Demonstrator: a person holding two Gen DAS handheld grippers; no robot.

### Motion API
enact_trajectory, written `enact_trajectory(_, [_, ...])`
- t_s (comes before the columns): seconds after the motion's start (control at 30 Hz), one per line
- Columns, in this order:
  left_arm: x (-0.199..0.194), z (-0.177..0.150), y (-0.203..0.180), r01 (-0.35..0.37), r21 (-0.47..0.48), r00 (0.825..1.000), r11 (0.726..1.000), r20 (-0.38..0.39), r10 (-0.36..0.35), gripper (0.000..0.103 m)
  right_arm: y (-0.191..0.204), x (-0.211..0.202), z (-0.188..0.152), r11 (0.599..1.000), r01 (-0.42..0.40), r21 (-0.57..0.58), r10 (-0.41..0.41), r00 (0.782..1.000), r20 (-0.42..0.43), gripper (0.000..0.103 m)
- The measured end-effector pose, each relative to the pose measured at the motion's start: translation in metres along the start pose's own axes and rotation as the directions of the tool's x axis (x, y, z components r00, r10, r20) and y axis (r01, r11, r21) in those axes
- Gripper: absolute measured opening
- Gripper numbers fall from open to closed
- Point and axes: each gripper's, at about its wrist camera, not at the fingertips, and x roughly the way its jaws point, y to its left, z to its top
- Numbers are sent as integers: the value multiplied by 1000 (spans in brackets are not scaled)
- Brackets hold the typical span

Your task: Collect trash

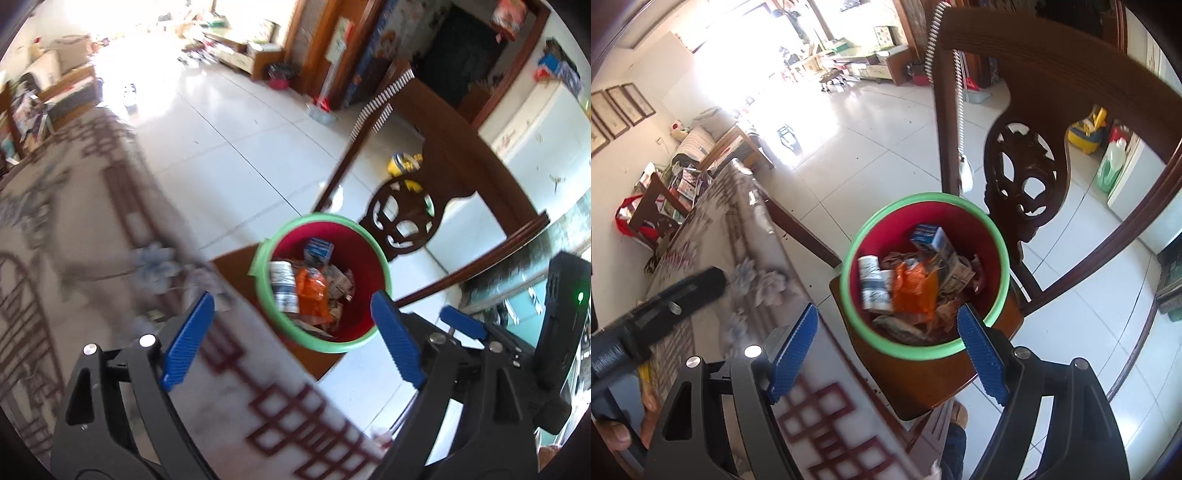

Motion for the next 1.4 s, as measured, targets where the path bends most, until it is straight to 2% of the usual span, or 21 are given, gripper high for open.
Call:
enact_trajectory(0.23, [-71,-28,63,-32,-80,994,996,97,40,91,57,-28,-32,999,6,-54,-4,999,50,88])
enact_trajectory(0.43, [-116,-55,105,-42,-124,987,991,146,61,91,99,-55,-56,995,9,-95,2,994,113,89])
enact_trajectory(0.63, [-161,-75,125,-62,-135,966,989,242,93,96,132,-90,-76,988,46,-146,-10,971,240,96])
enact_trajectory(0.77, [-183,-83,134,-47,-141,955,989,285,86,98,146,-100,-88,986,58,-156,-14,962,273,96])
enact_trajectory(0.87, [-201,-91,140,-50,-143,935,988,341,97,98,158,-108,-98,983,72,-169,-18,953,303,96])
enact_trajectory(0.97, [-214,-97,144,-52,-145,918,988,384,104,98,168,-122,-108,978,97,-186,-20,926,377,96])
enact_trajectory(1.1, [-231,-105,145,-98,-134,883,986,444,148,98,181,-145,-118,974,126,-189,-13,862,506,96])
enact_trajectory(1.13, [-235,-106,145,-122,-133,873,984,458,170,98,185,-147,-118,973,137,-187,-21,855,517,96])
enact_trajectory(1.17, [-237,-107,144,-147,-134,863,980,467,193,98,189,-145,-117,971,149,-187,-33,857,513,96])
enact_trajectory(1.2, [-240,-109,145,-186,-147,846,972,479,234,98,190,-144,-117,970,158,-183,-45,861,506,96])
enact_trajectory(1.23, [-243,-110,145,-195,-155,839,968,486,247,98,191,-143,-118,970,165,-177,-55,862,504,96])
enact_trajectory(1.27, [-246,-111,147,-191,-168,832,967,495,250,98,193,-144,-122,971,167,-173,-54,851,522,96])
enact_trajectory(1.37, [-252,-114,154,-151,-179,835,972,504,222,98,197,-157,-143,969,150,-199,12,769,640,96])
enact_trajectory(1.4, [-253,-115,155,-139,-182,836,973,505,214,98,201,-159,-144,965,162,-208,12,760,649,96])
